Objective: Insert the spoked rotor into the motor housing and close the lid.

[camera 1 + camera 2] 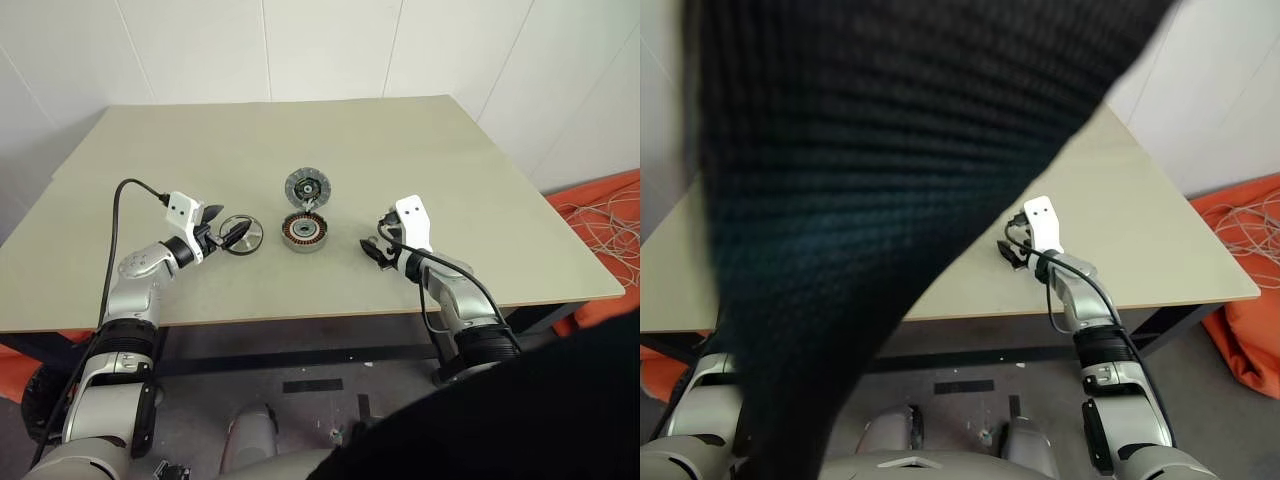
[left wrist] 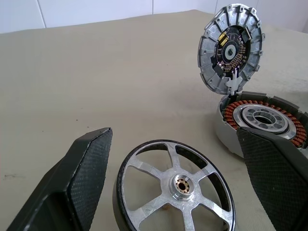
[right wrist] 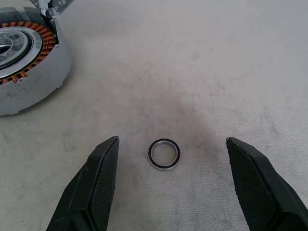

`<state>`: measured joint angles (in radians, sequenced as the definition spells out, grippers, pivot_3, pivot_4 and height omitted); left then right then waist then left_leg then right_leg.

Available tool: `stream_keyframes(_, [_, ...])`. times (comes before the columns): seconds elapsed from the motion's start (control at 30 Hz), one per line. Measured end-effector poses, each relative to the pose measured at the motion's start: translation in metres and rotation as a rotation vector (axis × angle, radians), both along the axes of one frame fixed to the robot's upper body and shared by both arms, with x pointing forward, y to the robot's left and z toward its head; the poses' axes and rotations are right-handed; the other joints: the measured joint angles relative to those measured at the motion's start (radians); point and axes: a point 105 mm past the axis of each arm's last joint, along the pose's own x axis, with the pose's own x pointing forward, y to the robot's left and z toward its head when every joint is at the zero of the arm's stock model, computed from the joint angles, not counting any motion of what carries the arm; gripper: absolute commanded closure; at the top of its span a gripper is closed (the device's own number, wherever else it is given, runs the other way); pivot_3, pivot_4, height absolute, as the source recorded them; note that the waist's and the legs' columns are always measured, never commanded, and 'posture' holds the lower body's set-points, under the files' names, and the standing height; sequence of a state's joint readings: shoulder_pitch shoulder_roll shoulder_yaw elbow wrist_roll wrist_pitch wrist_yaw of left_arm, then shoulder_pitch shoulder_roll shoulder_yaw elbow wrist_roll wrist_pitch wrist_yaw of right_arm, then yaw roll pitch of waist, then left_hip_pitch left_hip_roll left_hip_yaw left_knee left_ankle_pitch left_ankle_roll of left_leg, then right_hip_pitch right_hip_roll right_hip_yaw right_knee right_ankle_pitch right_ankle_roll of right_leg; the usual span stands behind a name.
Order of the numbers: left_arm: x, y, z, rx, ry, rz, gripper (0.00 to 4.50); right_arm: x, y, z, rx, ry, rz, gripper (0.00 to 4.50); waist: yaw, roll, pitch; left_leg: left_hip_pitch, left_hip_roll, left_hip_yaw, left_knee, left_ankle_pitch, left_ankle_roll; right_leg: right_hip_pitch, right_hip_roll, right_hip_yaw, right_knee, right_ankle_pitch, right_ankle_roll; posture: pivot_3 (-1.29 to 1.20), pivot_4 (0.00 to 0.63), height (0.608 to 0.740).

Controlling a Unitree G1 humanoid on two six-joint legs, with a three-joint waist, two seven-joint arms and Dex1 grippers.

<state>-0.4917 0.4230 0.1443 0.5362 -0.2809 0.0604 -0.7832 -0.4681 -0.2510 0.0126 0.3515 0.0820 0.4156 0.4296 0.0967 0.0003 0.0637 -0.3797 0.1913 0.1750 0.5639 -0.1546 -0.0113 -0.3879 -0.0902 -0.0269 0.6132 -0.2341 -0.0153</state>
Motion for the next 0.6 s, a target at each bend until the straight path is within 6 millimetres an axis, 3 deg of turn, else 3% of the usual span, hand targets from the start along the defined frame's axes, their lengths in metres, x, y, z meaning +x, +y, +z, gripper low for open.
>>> stream_keyframes(0.2, [0.0008, 0.0000, 0.0018, 0.002, -0.005, 0.000, 0.12, 0.0009, 0.0011, -0.0035, 0.004, 0.008, -0.003, 0.52, 0.000, 0.000, 0.000, 0.000, 0.000, 0.000, 0.000, 0.000, 0.000, 0.000, 0.000, 0.000, 0.001, 0.000, 0.000, 0.00, 0.000, 0.740])
stream_keyframes(0.23, [0.0008, 0.0000, 0.0019, 0.002, -0.005, 0.000, 0.09, 0.0010, 0.0009, -0.0036, 0.004, 0.007, -0.005, 0.69, 0.000, 0.000, 0.000, 0.000, 0.000, 0.000, 0.000, 0.000, 0.000, 0.000, 0.000, 0.000, 0.001, 0.000, 0.000, 0.00, 0.000, 0.740])
stream_keyframes(0.33, [0.0009, 0.0002, 0.0018, 0.002, -0.005, 0.001, 0.08, 0.0017, -0.0018, -0.0040, -0.001, 0.005, -0.019, 1.39, 0.001, 0.000, 0.000, 0.001, 0.000, 0.000, 0.000, 0.000, -0.001, 0.000, 0.000, 0.000, 0.001, 0.000, 0.000, 0.00, 0.000, 0.740])
stream_keyframes(0.57, [0.0011, 0.0001, 0.0020, 0.007, -0.006, 0.001, 0.08, 0.0024, -0.0069, -0.0035, -0.004, 0.003, -0.035, 3.80, -0.001, 0.000, 0.000, 0.000, 0.000, 0.000, 0.000, 0.000, -0.001, 0.000, 0.000, 0.000, 0.001, 0.000, 0.000, 0.00, 0.000, 0.740])
stream_keyframes(0.6, [0.0013, 0.0001, 0.0023, 0.008, -0.007, 0.001, 0.08, 0.0024, -0.0069, -0.0035, -0.004, 0.003, -0.035, 3.92, -0.001, 0.000, 0.000, 0.000, 0.000, 0.000, 0.000, 0.000, -0.001, 0.000, 0.000, 0.000, 0.001, 0.000, 0.000, 0.00, 0.000, 0.740])
